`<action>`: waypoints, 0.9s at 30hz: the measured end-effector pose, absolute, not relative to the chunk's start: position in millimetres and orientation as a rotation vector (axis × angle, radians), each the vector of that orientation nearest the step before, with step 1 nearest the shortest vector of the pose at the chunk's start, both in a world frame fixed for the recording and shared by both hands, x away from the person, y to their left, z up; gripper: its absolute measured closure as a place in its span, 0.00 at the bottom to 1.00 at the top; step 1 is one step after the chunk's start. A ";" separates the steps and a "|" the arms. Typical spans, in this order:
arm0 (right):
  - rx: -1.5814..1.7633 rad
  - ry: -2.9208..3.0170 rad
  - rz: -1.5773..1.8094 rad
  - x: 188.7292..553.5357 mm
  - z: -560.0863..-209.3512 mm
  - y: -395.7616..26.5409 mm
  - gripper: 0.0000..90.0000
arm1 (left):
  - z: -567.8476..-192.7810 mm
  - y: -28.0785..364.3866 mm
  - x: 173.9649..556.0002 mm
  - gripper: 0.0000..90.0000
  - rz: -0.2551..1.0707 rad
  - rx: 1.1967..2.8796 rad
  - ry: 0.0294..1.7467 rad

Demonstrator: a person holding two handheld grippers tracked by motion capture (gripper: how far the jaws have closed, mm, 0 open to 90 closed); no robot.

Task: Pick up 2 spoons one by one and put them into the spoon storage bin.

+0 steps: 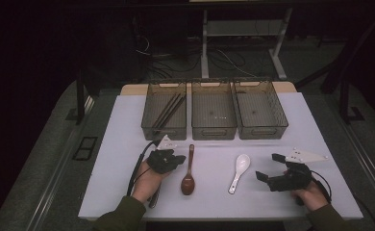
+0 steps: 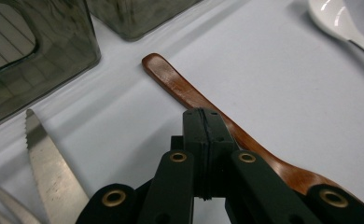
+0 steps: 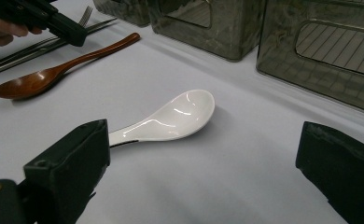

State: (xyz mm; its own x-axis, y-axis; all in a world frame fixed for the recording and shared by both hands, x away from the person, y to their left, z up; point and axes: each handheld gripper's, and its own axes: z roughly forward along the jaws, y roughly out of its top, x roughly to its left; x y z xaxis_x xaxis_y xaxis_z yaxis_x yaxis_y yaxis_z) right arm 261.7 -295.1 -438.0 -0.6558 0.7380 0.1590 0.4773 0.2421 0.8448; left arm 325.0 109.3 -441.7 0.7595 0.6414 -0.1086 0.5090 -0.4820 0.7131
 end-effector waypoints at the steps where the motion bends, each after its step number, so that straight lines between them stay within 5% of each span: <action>1: 1.132 2.246 1.375 261.7 -438.1 -295.1 0.03 | -442.7 107.9 326.2 0.99 0.216 2.181 0.864; 27: 1.130 2.243 1.377 261.6 -437.6 -295.8 0.03 | -447.9 59.6 328.8 0.99 0.126 2.257 0.715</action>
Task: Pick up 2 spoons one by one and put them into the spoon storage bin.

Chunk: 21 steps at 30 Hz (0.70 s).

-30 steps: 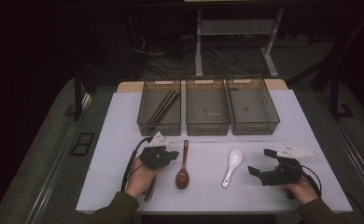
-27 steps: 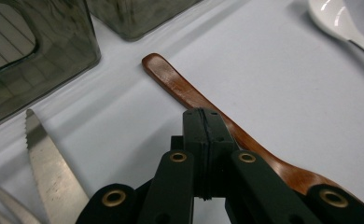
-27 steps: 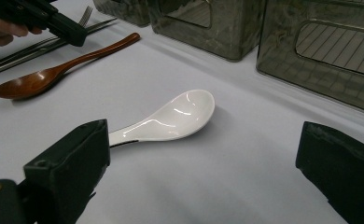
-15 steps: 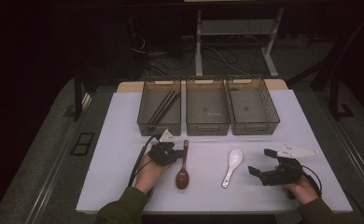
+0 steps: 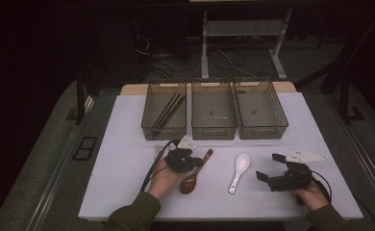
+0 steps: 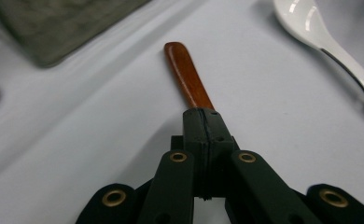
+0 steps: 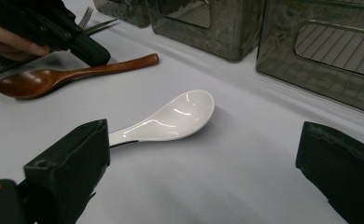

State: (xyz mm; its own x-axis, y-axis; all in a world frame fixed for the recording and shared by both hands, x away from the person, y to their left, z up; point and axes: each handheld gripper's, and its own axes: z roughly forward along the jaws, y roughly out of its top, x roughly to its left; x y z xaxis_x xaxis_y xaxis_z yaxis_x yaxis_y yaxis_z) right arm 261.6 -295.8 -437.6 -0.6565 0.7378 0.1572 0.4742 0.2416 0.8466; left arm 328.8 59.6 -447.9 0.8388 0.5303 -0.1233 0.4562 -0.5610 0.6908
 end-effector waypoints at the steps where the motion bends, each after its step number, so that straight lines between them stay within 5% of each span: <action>1: 1.129 2.243 1.377 261.6 -437.6 -295.9 0.03 | -447.7 58.2 327.9 0.99 0.119 2.258 0.703; 21: 1.127 2.243 1.376 261.5 -437.5 -296.3 0.03 | -439.8 51.9 317.9 0.98 0.046 2.225 0.624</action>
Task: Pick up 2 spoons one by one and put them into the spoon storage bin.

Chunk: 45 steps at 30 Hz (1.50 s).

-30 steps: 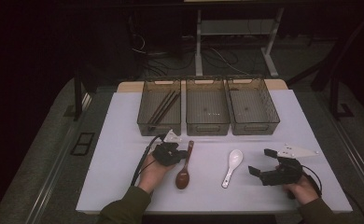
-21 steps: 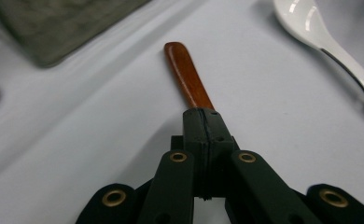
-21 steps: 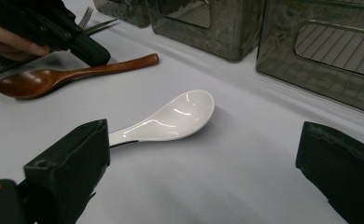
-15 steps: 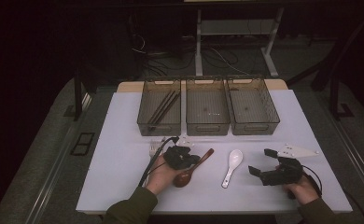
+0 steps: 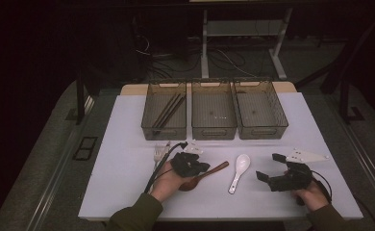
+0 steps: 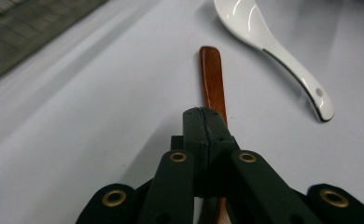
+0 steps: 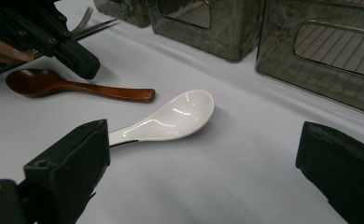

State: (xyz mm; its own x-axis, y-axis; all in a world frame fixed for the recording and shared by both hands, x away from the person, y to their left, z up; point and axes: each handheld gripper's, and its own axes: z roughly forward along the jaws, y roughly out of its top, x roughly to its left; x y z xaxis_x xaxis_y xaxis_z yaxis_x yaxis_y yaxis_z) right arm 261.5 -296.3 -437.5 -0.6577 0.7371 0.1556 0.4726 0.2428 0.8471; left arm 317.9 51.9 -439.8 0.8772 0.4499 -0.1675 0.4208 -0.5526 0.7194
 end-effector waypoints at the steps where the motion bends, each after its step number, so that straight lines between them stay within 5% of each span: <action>1: 1.127 2.243 1.377 261.5 -437.4 -296.4 0.03 | -437.9 54.1 317.5 0.96 0.046 2.216 0.624; 20: 1.130 2.242 1.376 261.0 -437.4 -297.4 0.03 | -427.2 104.3 284.3 0.52 0.068 2.095 0.647; 45: 1.128 2.247 1.368 261.0 -438.1 -296.5 0.03 | -450.3 106.2 272.9 0.48 0.070 2.205 0.673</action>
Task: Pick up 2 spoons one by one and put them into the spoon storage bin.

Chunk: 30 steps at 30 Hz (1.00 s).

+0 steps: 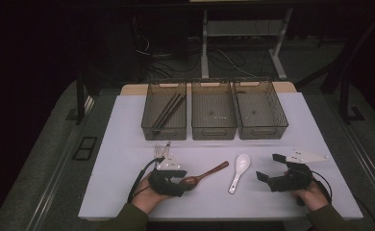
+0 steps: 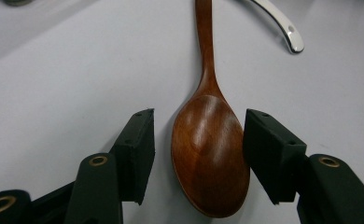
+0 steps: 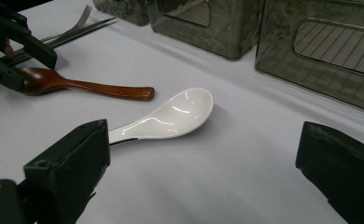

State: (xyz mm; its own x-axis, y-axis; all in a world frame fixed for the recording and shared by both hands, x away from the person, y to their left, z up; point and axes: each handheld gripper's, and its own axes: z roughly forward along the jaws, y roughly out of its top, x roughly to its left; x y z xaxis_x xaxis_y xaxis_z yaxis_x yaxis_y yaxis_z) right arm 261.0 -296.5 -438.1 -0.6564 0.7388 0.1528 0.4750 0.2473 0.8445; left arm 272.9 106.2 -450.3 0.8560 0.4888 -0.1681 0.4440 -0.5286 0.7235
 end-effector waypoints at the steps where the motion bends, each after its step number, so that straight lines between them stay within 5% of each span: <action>1: 1.130 2.246 1.367 260.9 -438.0 -296.4 0.03 | -450.5 105.9 273.1 0.48 0.067 2.214 0.666; 10: 1.131 2.242 1.366 261.1 -437.9 -296.9 0.03 | -449.3 103.3 271.2 0.52 0.099 2.248 0.631; 30: 1.130 2.246 1.361 261.0 -438.2 -296.6 0.03 | -445.1 91.9 264.6 0.76 0.058 2.312 0.572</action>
State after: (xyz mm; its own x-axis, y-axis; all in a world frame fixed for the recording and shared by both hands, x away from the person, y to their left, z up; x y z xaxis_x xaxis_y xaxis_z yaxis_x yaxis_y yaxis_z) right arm 261.0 -296.6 -438.2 -0.6541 0.7414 0.1498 0.4760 0.2495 0.8433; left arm 264.6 91.9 -445.1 0.8995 0.4187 -0.1246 0.3853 -0.6258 0.6782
